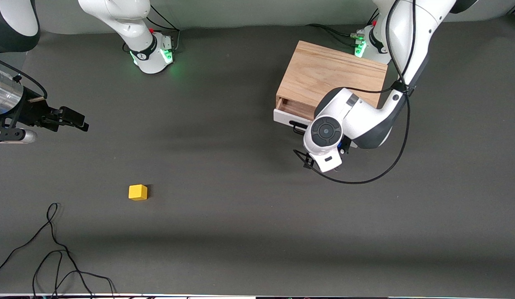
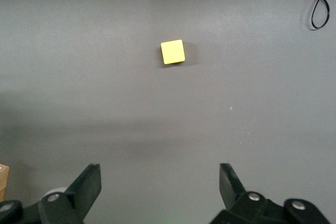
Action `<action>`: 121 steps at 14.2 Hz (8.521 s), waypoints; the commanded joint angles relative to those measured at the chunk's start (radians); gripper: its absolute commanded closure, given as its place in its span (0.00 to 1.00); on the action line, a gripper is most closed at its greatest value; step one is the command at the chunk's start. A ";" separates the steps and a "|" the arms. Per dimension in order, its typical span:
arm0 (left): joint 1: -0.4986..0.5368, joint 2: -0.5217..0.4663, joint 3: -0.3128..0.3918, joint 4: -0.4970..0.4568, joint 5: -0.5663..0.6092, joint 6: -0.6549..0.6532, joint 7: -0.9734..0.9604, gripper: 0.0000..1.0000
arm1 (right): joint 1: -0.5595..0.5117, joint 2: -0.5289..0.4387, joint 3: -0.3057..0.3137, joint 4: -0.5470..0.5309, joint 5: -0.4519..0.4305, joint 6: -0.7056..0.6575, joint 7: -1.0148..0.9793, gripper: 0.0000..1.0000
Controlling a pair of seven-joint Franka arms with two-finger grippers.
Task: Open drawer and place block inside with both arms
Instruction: 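Reach the right gripper to the yellow cube while the left gripper holds, then close the right gripper on the cube while the left gripper withdraws, then lift the yellow cube with the right gripper and carry it over the drawer, then lower the cube into the drawer and open the right gripper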
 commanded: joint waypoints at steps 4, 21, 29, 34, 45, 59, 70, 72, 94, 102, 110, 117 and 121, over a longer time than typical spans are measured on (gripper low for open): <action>-0.023 0.080 0.003 0.120 0.049 -0.003 -0.033 0.00 | 0.007 0.095 -0.005 0.006 -0.016 0.101 -0.021 0.00; -0.048 0.147 0.017 0.215 0.135 0.129 -0.062 0.00 | 0.034 0.599 -0.002 -0.034 -0.109 0.627 -0.038 0.00; -0.051 0.146 0.029 0.232 0.149 0.196 -0.064 0.00 | 0.051 0.673 -0.004 -0.057 -0.109 0.751 -0.036 0.00; -0.048 0.117 0.029 0.282 0.151 0.184 -0.082 0.00 | 0.051 0.686 -0.007 -0.085 -0.111 0.808 -0.038 0.00; 0.268 -0.207 0.043 0.331 -0.082 -0.239 0.578 0.00 | 0.051 0.673 -0.008 -0.083 -0.117 0.799 -0.036 0.88; 0.458 -0.546 0.193 0.029 -0.214 -0.342 1.684 0.00 | 0.318 0.564 0.013 0.605 -0.056 -0.176 0.408 0.90; 0.158 -0.567 0.459 0.063 -0.207 -0.345 1.889 0.00 | 0.654 0.611 0.091 0.770 -0.011 -0.100 1.007 0.90; 0.158 -0.574 0.459 0.054 -0.199 -0.358 1.909 0.00 | 0.723 0.659 0.091 0.770 -0.049 -0.008 1.073 0.90; 0.115 -0.581 0.478 0.043 -0.158 -0.390 1.933 0.00 | 0.979 0.982 0.079 0.758 -0.246 0.348 1.369 0.70; 0.115 -0.574 0.478 0.051 -0.159 -0.407 1.933 0.00 | 0.995 0.940 0.088 0.771 -0.328 0.336 1.403 0.00; 0.115 -0.578 0.477 0.057 -0.168 -0.408 1.932 0.00 | 0.713 0.698 0.133 0.742 -0.202 0.152 1.040 0.00; 0.115 -0.578 0.477 0.054 -0.168 -0.410 1.932 0.00 | 0.389 0.304 0.123 0.349 -0.112 0.149 0.777 0.00; 0.115 -0.577 0.477 0.051 -0.168 -0.408 1.932 0.00 | 0.263 0.076 0.062 0.091 -0.082 0.156 0.540 0.00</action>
